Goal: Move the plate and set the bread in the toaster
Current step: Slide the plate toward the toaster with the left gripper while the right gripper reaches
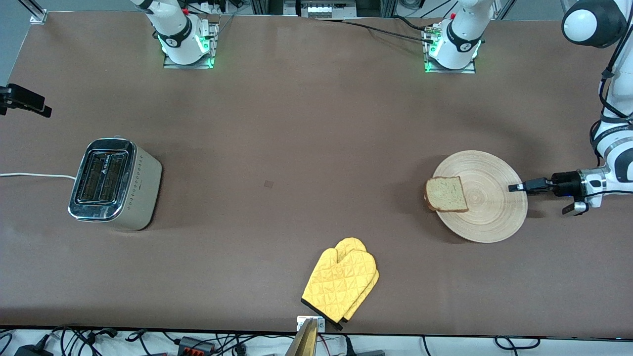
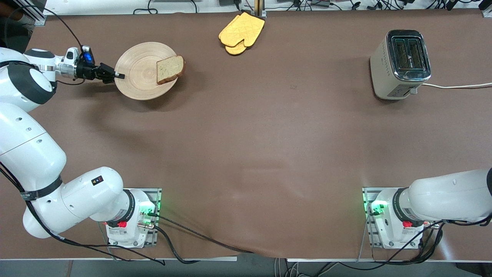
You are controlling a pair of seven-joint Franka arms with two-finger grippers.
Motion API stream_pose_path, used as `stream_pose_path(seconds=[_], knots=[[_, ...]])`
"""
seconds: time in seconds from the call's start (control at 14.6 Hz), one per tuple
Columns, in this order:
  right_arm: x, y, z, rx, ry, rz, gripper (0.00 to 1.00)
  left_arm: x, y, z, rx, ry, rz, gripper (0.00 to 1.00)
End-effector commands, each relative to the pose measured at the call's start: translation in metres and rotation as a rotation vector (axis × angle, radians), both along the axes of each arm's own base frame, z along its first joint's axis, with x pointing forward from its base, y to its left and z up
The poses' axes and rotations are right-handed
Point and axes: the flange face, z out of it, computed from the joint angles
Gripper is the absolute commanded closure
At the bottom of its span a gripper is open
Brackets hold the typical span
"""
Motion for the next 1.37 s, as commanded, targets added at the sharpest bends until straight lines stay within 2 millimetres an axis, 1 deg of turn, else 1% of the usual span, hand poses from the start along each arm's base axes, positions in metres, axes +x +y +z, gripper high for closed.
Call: stream_pose_path(seconds=[0.0, 0.07, 0.21, 0.27, 0.34, 0.41, 0.48, 0.55, 0.62, 0.75, 0.82, 0.89, 1.03, 1.16, 1.3], knots=[[0.003, -0.001, -0.005, -0.008, 0.014, 0.001, 0.0, 0.03, -0.066, 0.025, -0.116, -0.065, -0.119, 0.99], [0.006, -0.001, -0.015, -0.004, 0.038, 0.001, 0.0, 0.041, -0.099, 0.027, -0.125, -0.076, -0.158, 0.99], [0.009, -0.001, -0.02, -0.002, 0.038, 0.0, 0.0, 0.052, -0.153, 0.025, -0.131, -0.069, -0.225, 0.99], [0.009, -0.001, -0.02, -0.001, 0.038, 0.0, 0.0, 0.055, -0.186, 0.025, -0.131, -0.047, -0.268, 0.99], [0.009, -0.001, -0.021, -0.002, 0.04, -0.001, 0.0, 0.058, -0.21, 0.024, -0.135, -0.027, -0.291, 0.99], [0.009, -0.001, -0.021, -0.002, 0.04, -0.001, 0.0, 0.059, -0.239, 0.024, -0.153, -0.016, -0.315, 0.99], [0.009, 0.0, -0.021, -0.002, 0.043, -0.003, 0.0, 0.057, -0.262, 0.019, -0.172, -0.006, -0.309, 0.99], [0.01, 0.004, -0.024, 0.0, 0.048, -0.001, 0.0, 0.053, -0.279, 0.012, -0.171, 0.005, -0.302, 0.99], [0.013, 0.009, -0.031, 0.002, 0.062, 0.003, 0.0, 0.048, -0.312, 0.009, -0.165, 0.005, -0.321, 0.99], [0.023, 0.017, -0.05, 0.044, 0.088, 0.009, 0.0, 0.043, -0.356, -0.003, -0.119, -0.016, -0.285, 0.99], [0.026, 0.021, -0.057, 0.1, 0.095, 0.003, 0.0, 0.043, -0.374, -0.006, -0.096, -0.03, -0.26, 0.99], [0.028, 0.022, -0.065, 0.132, 0.105, -0.004, 0.0, 0.039, -0.393, -0.011, -0.082, -0.031, -0.215, 0.99], [0.031, 0.022, -0.071, 0.141, 0.111, -0.005, 0.0, 0.031, -0.435, -0.011, -0.094, -0.024, -0.157, 0.99], [0.035, 0.028, -0.079, 0.15, 0.12, 0.0, 0.0, 0.025, -0.467, -0.017, -0.052, -0.03, -0.136, 0.99], [0.04, 0.034, -0.096, 0.19, 0.115, -0.006, 0.0, 0.015, -0.51, -0.021, -0.03, -0.024, -0.084, 0.99]])
